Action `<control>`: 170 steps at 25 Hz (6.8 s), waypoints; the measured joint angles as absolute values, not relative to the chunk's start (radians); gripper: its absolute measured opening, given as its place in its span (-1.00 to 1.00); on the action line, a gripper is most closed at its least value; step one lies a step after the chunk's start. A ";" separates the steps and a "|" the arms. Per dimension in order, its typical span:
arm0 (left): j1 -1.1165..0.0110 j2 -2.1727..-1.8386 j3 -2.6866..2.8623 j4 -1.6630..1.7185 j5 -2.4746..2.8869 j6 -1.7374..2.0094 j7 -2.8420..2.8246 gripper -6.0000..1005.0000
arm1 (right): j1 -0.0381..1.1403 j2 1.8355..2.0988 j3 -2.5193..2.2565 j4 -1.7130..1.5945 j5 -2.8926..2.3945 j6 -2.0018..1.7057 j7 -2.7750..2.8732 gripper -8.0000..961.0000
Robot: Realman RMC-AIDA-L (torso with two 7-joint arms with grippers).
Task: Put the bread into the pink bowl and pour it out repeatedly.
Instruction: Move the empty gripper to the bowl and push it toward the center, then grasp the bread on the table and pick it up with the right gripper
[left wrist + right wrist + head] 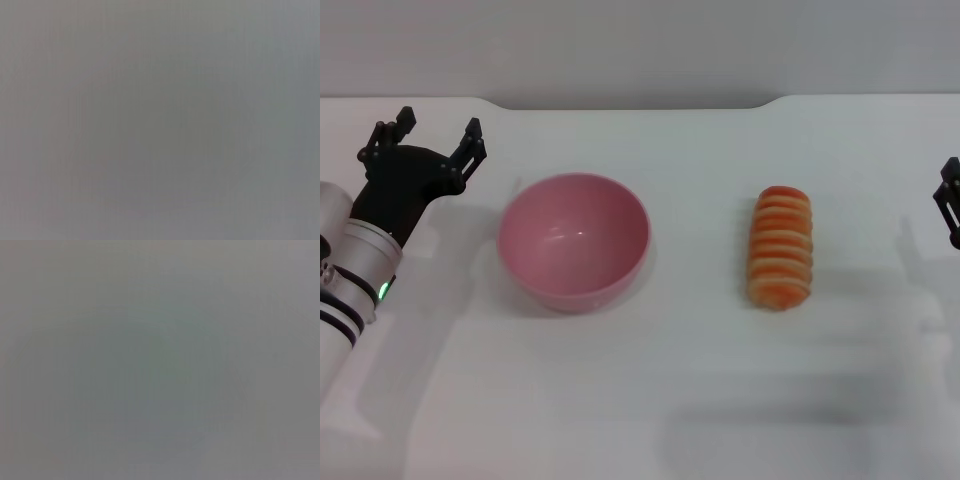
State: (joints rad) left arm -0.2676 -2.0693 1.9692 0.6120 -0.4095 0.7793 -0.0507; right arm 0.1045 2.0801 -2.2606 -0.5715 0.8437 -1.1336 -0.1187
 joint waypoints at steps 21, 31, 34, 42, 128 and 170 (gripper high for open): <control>-0.267 -2.066 1.982 0.620 -0.407 0.779 -0.051 0.55 | 0.104 2.079 -2.262 -0.571 0.843 -1.124 -0.109 0.65; -0.204 -2.034 1.970 0.912 -0.389 0.443 -0.058 0.51 | 0.104 2.079 -2.261 -0.571 0.843 -1.107 -0.109 0.65; -0.140 -2.019 1.927 1.216 -0.320 0.112 -0.046 0.50 | 0.104 2.079 -2.260 -0.570 0.843 -1.106 -0.109 0.65; -0.156 -2.055 1.799 1.574 -0.297 -0.602 0.043 0.47 | 0.105 2.077 -2.260 -0.570 0.844 -1.100 -0.109 0.65; -0.296 -2.055 1.752 1.539 -0.382 -0.776 0.109 -0.93 | 0.075 2.037 -2.166 -0.873 0.819 -0.654 -0.115 0.65; -0.383 -2.058 1.740 1.465 -0.373 -0.794 0.136 -0.93 | 0.179 2.070 -1.799 -1.359 0.564 0.575 0.051 0.65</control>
State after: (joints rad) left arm -0.3827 -2.0582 1.7399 1.4653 -0.3733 -0.7943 0.1362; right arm 0.1794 2.0698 -1.7987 -1.3589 0.5643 0.5752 0.0507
